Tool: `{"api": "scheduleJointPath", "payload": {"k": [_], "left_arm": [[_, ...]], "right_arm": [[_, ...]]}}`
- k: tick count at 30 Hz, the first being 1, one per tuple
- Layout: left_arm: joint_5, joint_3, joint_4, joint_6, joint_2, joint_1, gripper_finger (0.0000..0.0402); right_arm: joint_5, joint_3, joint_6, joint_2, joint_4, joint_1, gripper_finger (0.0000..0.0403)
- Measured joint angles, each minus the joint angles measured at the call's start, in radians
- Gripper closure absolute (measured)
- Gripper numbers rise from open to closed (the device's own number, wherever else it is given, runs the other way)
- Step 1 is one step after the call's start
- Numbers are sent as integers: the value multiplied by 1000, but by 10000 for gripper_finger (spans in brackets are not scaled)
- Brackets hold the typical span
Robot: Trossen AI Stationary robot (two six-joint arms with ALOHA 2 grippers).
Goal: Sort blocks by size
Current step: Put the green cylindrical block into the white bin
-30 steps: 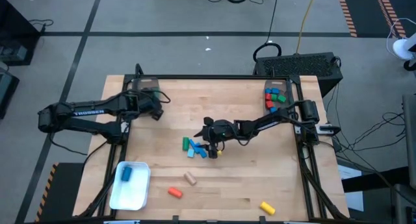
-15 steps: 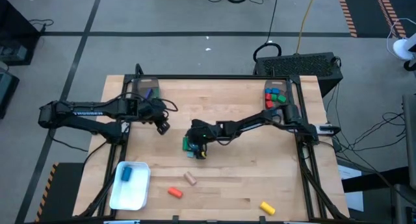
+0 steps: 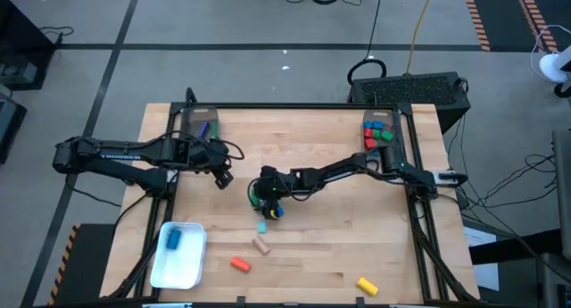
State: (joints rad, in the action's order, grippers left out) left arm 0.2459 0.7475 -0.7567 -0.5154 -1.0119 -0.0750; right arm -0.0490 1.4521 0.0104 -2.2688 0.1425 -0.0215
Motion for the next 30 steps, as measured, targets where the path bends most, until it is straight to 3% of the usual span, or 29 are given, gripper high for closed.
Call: {"api": "scheduleJointPath", "payload": {"k": [5, 12, 19, 25, 30], "left_arm": [[1, 0, 0, -2, 0, 0, 259], [2, 0, 48, 58, 0, 45, 259], [11, -1, 144, 191, 0, 124, 259], [37, -1, 183, 298, 0, 220, 259], [36, -1, 254, 381, 0, 314, 259]], "right_arm": [[1, 0, -6, 0, -3, 3, 38], [1, 0, -5, 1, -14, 3, 135], [-22, -1, -1, 13, -25, 3, 137], [-201, -1, 0, 80, -43, 33, 137], [-479, 0, -56, 106, -12, 90, 134]]}}
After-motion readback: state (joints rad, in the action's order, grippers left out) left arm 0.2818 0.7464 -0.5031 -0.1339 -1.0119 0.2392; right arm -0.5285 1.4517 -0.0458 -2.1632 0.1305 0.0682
